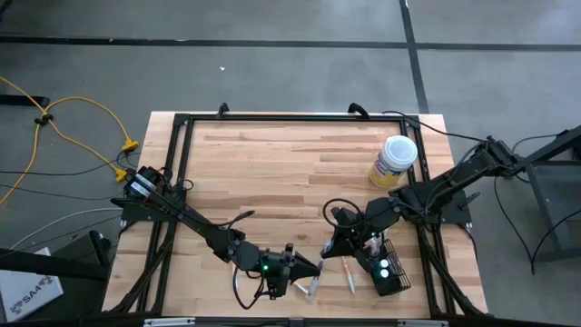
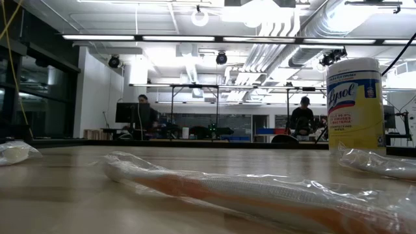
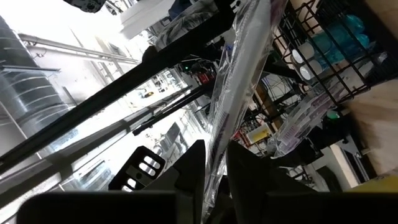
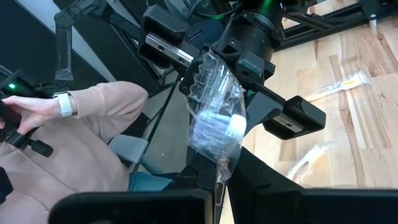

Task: Pick & Place toothbrushing station
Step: Put the purple toothbrush into the mesh organizer

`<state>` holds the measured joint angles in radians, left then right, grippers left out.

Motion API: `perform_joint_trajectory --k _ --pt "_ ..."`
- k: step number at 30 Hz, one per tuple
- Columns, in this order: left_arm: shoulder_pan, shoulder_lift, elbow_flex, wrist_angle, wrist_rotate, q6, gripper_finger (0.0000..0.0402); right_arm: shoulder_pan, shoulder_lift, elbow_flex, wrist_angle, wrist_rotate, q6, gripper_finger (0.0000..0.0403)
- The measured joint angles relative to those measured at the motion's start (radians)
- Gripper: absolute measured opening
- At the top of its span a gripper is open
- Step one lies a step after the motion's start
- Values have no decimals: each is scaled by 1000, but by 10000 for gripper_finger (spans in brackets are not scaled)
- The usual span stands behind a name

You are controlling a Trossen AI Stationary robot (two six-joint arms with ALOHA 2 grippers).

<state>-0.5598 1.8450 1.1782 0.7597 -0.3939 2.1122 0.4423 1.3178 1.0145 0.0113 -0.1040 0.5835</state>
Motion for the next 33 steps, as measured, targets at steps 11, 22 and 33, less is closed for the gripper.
perform_joint_trajectory --k 11,22,33 --pt "0 0 0 0 -16 -16 57 0 0 0 -2 -4 39 8" --pt "-9 0 0 1 -54 -19 58 1 0 0 -3 -7 46 8" --pt "-9 0 0 1 -56 -19 58 16 1 0 -9 -11 68 8"
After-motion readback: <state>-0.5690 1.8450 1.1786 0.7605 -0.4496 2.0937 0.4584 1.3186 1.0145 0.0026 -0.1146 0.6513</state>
